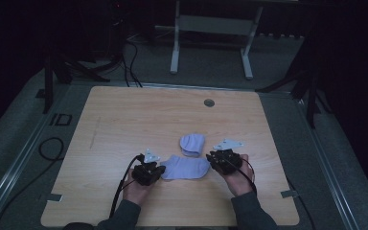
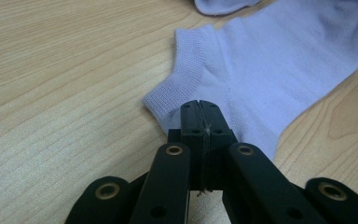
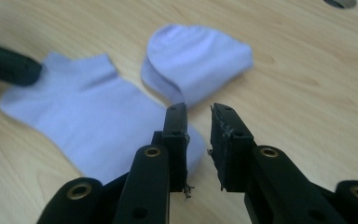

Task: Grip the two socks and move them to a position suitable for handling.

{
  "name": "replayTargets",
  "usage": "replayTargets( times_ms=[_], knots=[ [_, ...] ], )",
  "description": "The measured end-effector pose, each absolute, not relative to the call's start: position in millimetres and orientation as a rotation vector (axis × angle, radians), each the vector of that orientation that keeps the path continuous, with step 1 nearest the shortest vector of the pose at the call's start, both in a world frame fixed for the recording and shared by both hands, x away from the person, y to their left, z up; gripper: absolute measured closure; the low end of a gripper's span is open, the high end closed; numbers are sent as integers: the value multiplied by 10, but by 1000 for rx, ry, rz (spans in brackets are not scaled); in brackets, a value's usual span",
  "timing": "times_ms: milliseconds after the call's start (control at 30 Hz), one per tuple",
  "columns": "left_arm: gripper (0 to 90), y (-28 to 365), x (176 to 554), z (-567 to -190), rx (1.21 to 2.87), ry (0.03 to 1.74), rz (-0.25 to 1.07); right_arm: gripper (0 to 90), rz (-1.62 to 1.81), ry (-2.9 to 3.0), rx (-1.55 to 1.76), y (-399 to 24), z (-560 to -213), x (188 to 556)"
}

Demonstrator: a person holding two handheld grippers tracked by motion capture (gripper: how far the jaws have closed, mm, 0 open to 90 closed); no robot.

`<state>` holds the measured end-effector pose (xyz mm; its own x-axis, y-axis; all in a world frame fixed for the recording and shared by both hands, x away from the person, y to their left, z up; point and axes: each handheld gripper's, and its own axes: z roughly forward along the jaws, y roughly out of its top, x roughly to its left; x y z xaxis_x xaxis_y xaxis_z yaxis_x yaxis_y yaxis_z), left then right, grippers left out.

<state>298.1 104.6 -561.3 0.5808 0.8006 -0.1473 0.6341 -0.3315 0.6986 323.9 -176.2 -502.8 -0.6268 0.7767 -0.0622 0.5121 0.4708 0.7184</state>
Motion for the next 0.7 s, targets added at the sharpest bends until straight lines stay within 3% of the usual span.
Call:
replayTargets(
  times_ms=[700],
  knots=[
    [888, 1046, 2980, -5613, 2074, 1133, 290, 740, 968, 2447, 985, -1184, -4962, 3677]
  ],
)
